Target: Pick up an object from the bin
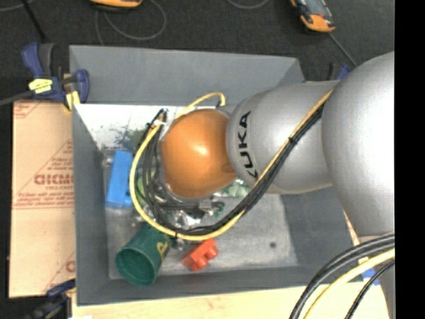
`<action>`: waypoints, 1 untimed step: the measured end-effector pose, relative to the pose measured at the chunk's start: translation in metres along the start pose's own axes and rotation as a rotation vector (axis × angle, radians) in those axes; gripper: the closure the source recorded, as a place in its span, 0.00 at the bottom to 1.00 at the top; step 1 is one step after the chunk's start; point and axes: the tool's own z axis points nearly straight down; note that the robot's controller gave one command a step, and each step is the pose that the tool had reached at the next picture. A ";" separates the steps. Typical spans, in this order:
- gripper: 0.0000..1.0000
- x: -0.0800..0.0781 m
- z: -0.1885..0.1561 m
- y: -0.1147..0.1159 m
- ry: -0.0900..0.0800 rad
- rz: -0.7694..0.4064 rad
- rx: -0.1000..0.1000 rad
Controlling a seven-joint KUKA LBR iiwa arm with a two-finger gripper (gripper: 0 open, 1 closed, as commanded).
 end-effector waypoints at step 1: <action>1.00 0.000 0.000 0.000 0.000 0.002 -0.001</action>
Offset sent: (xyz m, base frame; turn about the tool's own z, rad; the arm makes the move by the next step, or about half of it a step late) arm -0.0311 -0.0085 0.1251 0.0001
